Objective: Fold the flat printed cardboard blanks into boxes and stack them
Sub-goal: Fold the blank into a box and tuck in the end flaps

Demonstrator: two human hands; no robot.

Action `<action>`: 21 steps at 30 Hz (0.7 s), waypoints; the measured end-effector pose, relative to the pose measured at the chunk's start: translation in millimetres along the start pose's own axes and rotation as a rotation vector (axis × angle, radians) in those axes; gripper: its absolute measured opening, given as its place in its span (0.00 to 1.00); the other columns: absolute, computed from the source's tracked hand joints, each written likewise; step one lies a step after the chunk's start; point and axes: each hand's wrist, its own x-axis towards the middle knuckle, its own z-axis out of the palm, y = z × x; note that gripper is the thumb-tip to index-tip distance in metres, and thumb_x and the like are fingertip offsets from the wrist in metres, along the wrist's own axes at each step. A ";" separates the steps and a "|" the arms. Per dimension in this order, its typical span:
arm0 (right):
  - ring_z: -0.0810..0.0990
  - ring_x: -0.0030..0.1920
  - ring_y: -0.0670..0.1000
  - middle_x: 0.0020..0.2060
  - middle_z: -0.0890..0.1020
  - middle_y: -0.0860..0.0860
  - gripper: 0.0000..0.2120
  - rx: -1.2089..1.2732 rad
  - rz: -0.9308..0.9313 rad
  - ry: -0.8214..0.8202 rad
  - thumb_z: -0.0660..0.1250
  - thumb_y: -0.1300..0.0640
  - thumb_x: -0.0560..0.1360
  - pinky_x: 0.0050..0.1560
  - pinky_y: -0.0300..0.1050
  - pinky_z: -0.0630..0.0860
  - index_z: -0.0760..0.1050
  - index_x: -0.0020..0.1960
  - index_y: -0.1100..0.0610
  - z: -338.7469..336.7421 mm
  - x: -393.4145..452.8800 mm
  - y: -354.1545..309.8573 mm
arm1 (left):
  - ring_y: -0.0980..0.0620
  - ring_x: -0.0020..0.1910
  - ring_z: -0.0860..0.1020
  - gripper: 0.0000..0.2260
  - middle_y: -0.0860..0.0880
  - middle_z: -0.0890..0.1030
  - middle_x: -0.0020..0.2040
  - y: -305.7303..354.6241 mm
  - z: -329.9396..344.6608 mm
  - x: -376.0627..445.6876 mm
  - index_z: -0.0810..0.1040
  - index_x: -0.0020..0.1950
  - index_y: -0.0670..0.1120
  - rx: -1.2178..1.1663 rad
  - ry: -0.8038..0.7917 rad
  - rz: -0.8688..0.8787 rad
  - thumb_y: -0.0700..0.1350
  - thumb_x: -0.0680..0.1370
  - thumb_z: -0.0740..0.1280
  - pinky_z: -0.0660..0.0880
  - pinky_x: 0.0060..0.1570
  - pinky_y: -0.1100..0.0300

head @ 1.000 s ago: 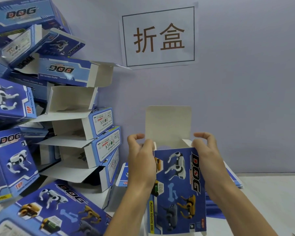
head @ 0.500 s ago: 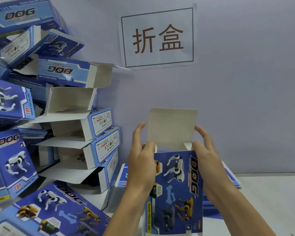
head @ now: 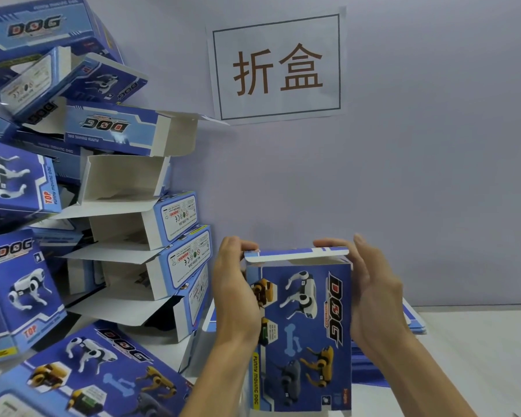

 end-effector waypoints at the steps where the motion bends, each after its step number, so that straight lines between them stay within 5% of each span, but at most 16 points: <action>1: 0.85 0.41 0.59 0.45 0.85 0.61 0.20 -0.021 -0.003 -0.019 0.63 0.39 0.72 0.36 0.51 0.82 0.80 0.54 0.52 0.8 -1.0 -0.5 | 0.65 0.31 0.76 0.14 0.58 0.76 0.36 -0.6 -0.4 0.5 0.74 0.50 0.40 0.030 -0.034 0.003 0.50 0.83 0.59 0.71 0.26 0.70; 4: 0.85 0.41 0.57 0.46 0.85 0.60 0.17 -0.092 -0.017 -0.041 0.65 0.40 0.70 0.40 0.53 0.82 0.78 0.53 0.47 0.8 -1.2 -1.4 | 0.59 0.32 0.78 0.09 0.55 0.78 0.34 1.1 0.0 0.8 0.71 0.49 0.46 0.082 -0.142 -0.018 0.52 0.81 0.61 0.72 0.27 0.67; 8: 0.86 0.40 0.54 0.44 0.85 0.55 0.10 -0.108 -0.073 0.002 0.68 0.42 0.71 0.34 0.45 0.81 0.78 0.51 0.43 -0.4 0.9 -0.6 | 0.48 0.35 0.77 0.13 0.43 0.77 0.37 3.9 2.3 -0.2 0.73 0.49 0.55 0.090 -0.220 -0.008 0.62 0.73 0.59 0.74 0.34 0.54; 12: 0.86 0.40 0.54 0.42 0.85 0.54 0.10 -0.129 -0.114 0.049 0.65 0.43 0.71 0.33 0.44 0.81 0.78 0.51 0.40 0.9 1.7 1.7 | 0.59 0.24 0.66 0.17 0.52 0.68 0.26 2.7 2.3 0.3 0.74 0.51 0.48 0.085 -0.187 0.024 0.61 0.75 0.59 0.65 0.23 0.69; 15: 0.86 0.39 0.54 0.41 0.85 0.54 0.13 -0.122 -0.115 0.060 0.65 0.43 0.70 0.32 0.42 0.81 0.78 0.53 0.40 1.2 1.4 2.1 | 0.53 0.32 0.78 0.16 0.43 0.77 0.33 0.9 0.1 1.6 0.75 0.50 0.49 0.063 -0.232 -0.019 0.60 0.74 0.61 0.73 0.28 0.62; 18: 0.86 0.40 0.55 0.43 0.85 0.56 0.08 -0.078 -0.093 0.054 0.69 0.45 0.70 0.32 0.44 0.81 0.80 0.50 0.41 0.0 0.5 1.8 | 0.48 0.45 0.86 0.10 0.47 0.84 0.44 -2.9 -2.8 2.2 0.77 0.48 0.54 0.018 -0.261 -0.042 0.59 0.74 0.63 0.82 0.34 0.55; 21: 0.86 0.39 0.55 0.43 0.85 0.57 0.06 -0.040 -0.074 0.044 0.74 0.49 0.70 0.32 0.45 0.81 0.80 0.46 0.45 -2.3 1.0 2.5 | 0.46 0.45 0.86 0.08 0.49 0.85 0.46 -1.4 -4.8 2.2 0.81 0.45 0.54 -0.056 -0.267 -0.070 0.56 0.73 0.66 0.82 0.34 0.54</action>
